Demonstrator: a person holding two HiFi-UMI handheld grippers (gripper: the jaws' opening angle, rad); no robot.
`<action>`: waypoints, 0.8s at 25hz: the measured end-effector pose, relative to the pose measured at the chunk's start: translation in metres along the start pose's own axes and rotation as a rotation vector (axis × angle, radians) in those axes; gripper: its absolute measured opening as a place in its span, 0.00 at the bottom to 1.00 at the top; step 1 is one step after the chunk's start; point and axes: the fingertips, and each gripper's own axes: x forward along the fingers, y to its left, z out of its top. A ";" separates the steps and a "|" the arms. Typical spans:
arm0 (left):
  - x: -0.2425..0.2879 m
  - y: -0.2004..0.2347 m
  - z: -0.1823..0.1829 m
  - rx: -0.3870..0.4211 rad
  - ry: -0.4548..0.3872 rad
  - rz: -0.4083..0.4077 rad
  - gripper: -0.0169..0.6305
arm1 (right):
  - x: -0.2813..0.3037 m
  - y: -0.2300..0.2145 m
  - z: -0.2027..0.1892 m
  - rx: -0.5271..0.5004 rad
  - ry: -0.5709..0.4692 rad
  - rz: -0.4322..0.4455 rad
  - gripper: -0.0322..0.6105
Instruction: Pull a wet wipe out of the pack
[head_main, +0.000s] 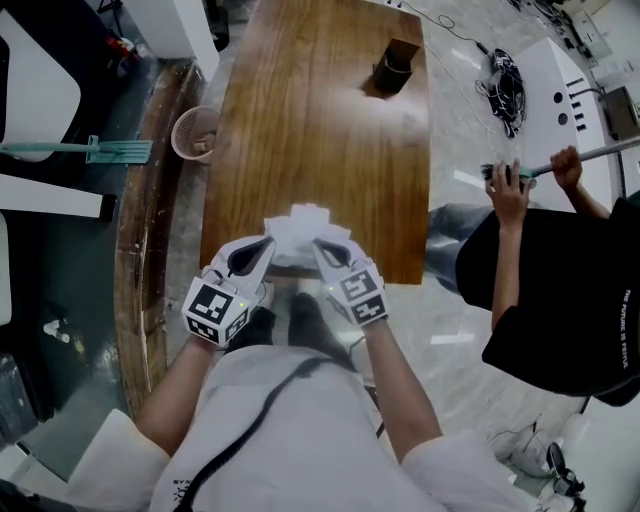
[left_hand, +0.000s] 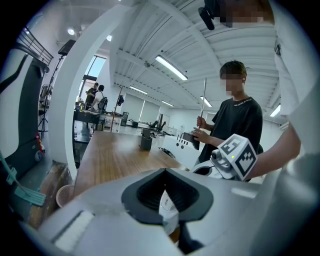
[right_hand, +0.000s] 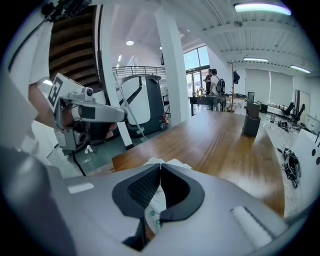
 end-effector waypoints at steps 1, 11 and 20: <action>0.000 0.000 0.002 0.004 -0.002 -0.001 0.04 | -0.002 -0.001 0.002 -0.001 -0.009 -0.006 0.07; 0.000 -0.008 0.011 0.033 -0.015 -0.016 0.04 | -0.015 -0.002 0.017 0.000 -0.080 -0.034 0.07; 0.000 -0.014 0.020 0.059 -0.026 -0.029 0.03 | -0.022 -0.002 0.028 -0.007 -0.111 -0.050 0.07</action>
